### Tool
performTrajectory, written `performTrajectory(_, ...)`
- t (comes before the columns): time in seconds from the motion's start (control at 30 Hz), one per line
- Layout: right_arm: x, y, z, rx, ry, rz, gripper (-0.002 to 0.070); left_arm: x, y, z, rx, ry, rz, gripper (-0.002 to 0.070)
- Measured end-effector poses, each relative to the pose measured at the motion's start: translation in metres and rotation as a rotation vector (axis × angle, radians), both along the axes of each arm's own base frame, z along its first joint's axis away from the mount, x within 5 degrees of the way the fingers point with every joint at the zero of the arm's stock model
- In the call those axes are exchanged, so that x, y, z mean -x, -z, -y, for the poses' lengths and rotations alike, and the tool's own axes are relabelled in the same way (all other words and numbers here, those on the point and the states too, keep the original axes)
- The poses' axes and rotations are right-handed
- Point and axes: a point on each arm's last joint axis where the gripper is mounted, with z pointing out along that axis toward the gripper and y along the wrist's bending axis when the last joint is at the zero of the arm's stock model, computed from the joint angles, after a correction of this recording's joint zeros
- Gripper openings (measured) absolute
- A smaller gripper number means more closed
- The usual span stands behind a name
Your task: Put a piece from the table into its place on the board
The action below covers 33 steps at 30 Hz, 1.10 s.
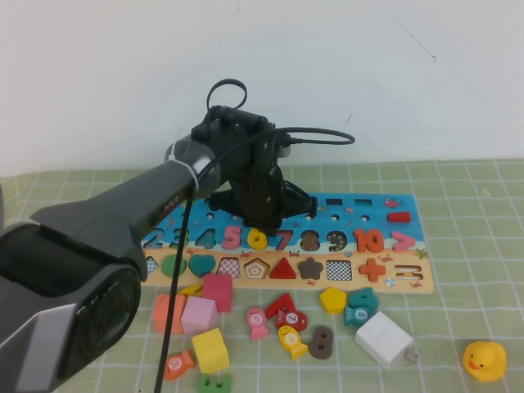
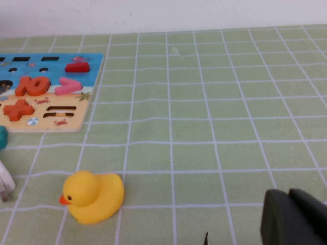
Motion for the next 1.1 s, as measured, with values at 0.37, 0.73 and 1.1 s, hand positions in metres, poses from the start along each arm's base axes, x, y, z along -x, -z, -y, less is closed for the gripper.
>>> performTrajectory(0.37,0.0,0.0,0.0,0.0,0.0,0.0,-0.0001,-0.001,-0.001,-0.001,-0.016,0.002,0.01,-0.0001)
performTrajectory(0.73,0.0,0.0,0.0,0.0,0.0,0.0,-0.0001,0.002,-0.044,0.001,0.056,0.063,0.121,-0.0001)
performTrajectory(1.1,0.0,0.0,0.0,0.0,0.0,0.0,-0.0001,0.025,-0.097,0.0,-0.215,0.255,0.277,-0.0001)
